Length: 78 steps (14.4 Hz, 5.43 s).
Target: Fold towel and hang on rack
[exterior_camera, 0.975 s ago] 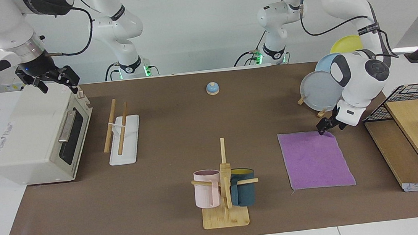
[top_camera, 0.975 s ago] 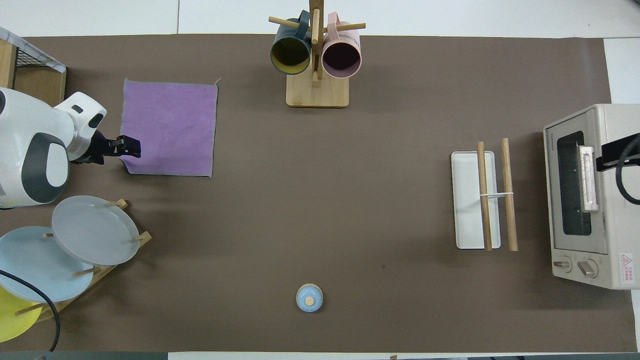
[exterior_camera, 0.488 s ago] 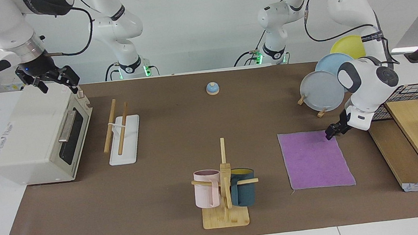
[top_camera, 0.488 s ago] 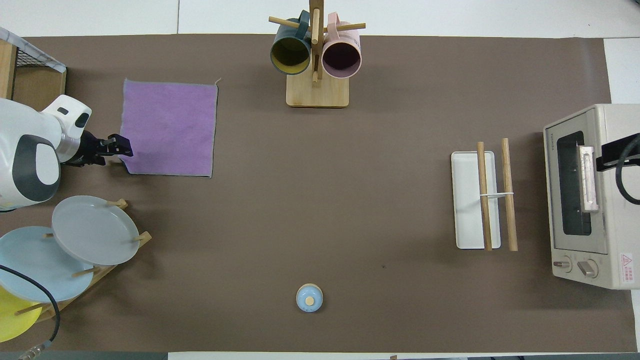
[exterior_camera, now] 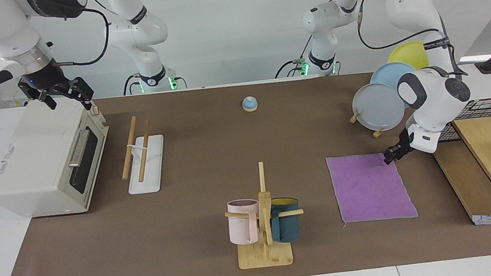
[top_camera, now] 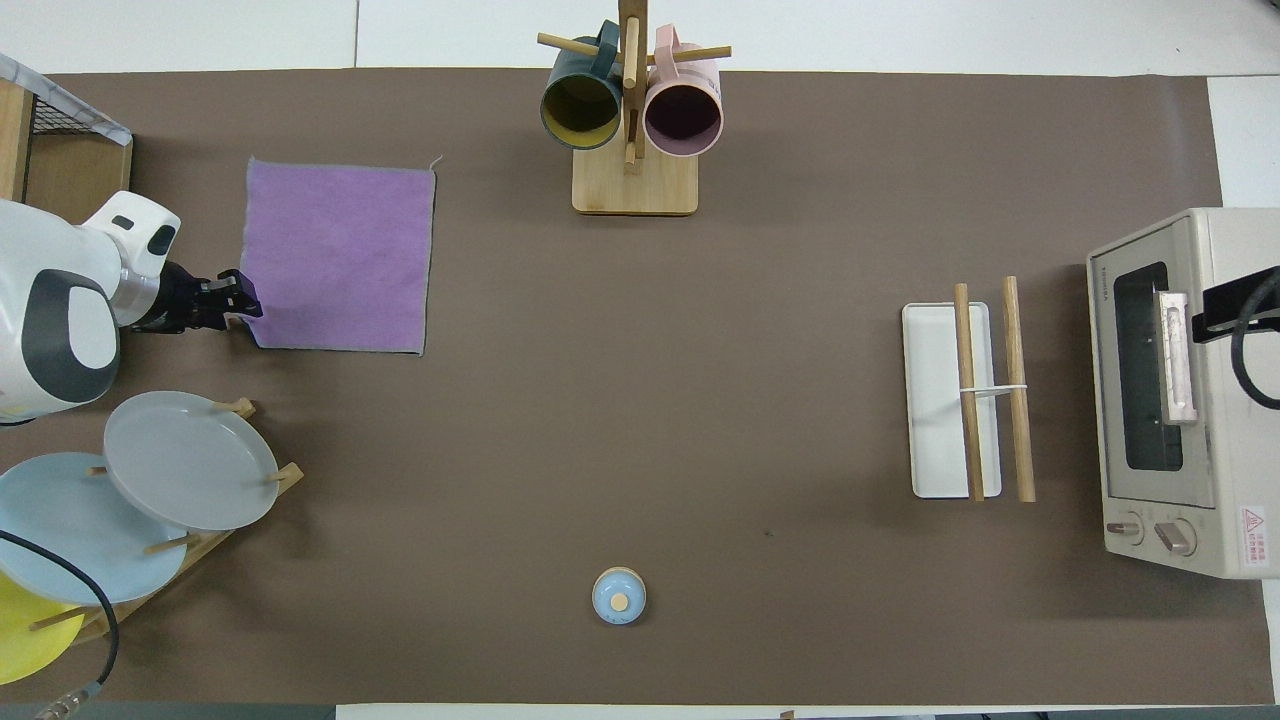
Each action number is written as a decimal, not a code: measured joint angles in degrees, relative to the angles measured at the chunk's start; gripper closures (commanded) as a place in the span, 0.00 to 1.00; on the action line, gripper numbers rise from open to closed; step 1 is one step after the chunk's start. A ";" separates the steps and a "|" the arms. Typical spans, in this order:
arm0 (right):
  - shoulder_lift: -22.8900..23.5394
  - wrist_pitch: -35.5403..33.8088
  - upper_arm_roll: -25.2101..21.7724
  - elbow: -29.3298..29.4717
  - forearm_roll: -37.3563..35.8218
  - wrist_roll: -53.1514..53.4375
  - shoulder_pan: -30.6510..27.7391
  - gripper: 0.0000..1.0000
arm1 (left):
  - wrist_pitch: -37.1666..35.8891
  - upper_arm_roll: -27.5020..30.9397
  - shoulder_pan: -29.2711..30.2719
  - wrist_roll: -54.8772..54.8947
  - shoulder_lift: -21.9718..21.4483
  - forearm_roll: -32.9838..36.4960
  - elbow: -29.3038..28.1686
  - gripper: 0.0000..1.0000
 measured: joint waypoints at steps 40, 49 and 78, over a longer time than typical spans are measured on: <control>0.00 0.00 0.00 0.00 0.00 0.00 0.00 0.00 | -4.43 -1.02 -30.69 -10.19 -7.20 18.02 -5.63 0.00; 0.00 0.00 0.00 0.00 0.00 0.00 0.00 0.00 | -1.95 -0.35 -17.54 6.17 -7.73 -4.98 -7.60 0.05; -1.91 8.35 0.41 -8.07 24.20 22.03 1.80 0.00 | -13.23 -3.28 -16.12 -27.83 -13.76 -17.34 -0.22 1.00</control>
